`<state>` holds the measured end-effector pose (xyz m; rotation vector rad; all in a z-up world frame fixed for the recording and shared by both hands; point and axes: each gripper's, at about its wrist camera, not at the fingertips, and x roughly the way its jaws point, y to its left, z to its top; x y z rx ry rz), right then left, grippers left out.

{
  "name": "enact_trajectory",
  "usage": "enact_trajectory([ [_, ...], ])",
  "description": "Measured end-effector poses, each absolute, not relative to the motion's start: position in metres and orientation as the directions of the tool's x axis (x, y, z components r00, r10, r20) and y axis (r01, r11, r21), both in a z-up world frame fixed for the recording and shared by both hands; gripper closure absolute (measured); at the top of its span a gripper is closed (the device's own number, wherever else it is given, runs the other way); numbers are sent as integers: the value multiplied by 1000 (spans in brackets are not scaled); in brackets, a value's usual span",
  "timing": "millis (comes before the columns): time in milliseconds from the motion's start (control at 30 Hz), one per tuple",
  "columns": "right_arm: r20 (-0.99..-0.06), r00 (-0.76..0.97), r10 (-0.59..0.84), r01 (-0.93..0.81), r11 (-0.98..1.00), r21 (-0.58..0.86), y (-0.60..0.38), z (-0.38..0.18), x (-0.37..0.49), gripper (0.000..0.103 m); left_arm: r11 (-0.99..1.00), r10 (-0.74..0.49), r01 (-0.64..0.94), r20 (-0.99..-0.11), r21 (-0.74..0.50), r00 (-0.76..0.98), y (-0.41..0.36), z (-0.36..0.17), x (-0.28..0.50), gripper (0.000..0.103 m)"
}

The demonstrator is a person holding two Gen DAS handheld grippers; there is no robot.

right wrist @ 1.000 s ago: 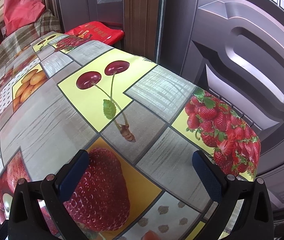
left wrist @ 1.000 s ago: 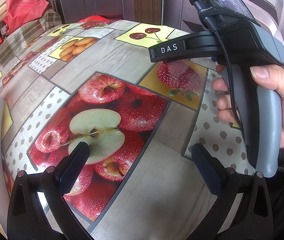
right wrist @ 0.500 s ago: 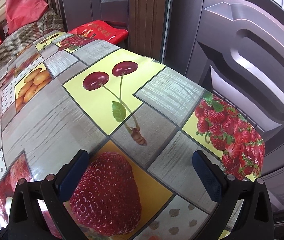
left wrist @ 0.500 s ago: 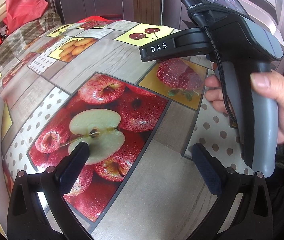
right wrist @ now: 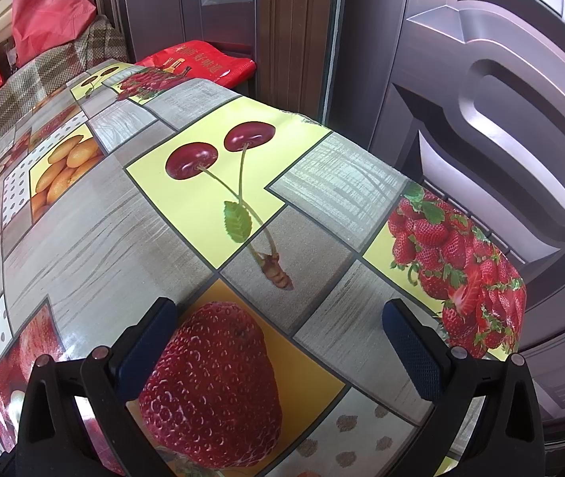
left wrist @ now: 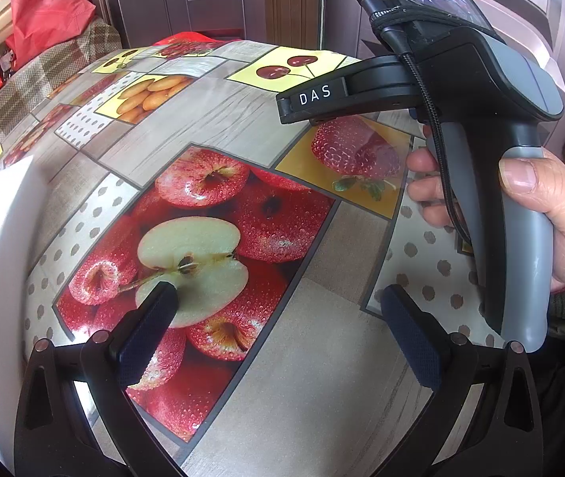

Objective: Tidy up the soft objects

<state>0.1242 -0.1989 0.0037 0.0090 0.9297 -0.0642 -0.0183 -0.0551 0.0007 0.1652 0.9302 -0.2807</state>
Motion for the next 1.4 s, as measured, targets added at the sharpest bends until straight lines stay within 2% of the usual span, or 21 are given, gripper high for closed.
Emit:
enact_trajectory([
  [1400,-802,595,-53,64,998,-19,-198,4,124,0,942,-185,336,-808,18,560,-60,1,-17,1],
])
